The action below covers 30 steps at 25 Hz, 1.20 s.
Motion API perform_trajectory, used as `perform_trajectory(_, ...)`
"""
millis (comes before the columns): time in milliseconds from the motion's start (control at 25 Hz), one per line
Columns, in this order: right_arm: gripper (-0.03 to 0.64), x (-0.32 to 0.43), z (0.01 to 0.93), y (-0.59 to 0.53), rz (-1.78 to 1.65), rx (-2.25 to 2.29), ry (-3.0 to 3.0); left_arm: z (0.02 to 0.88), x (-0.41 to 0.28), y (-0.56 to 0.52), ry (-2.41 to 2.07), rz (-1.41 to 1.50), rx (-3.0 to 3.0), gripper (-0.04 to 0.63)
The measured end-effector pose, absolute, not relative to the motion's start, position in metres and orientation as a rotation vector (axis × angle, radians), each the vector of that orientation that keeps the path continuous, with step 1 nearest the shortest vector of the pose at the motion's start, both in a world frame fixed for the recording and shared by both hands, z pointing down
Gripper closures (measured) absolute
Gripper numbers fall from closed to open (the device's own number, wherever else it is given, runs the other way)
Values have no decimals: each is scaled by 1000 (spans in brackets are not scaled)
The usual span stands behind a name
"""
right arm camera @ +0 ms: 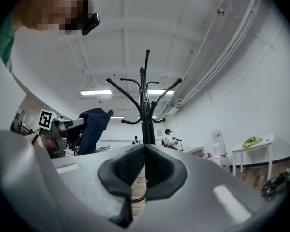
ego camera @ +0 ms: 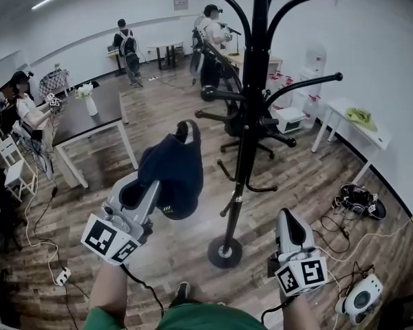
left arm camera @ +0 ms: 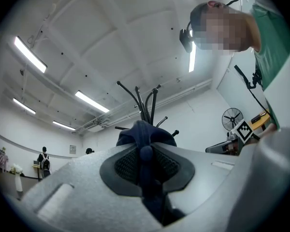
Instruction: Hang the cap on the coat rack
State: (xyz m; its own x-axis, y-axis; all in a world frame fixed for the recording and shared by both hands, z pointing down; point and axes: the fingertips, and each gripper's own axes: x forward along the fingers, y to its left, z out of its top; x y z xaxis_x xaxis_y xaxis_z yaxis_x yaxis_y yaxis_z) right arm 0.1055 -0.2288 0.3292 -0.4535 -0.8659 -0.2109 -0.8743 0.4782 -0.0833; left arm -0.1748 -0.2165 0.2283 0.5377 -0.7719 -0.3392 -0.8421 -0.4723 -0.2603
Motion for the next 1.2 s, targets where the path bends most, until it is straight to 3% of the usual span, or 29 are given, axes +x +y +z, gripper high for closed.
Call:
perform_trajectory(640,614,84,344,-265,34,-1701,2405,239,-200,-309,1143,250,-2503,545)
perform_trajectory(1200,614,75,352,-262,41,-1930,2288,267,-175,-360,871,348,-2709,545)
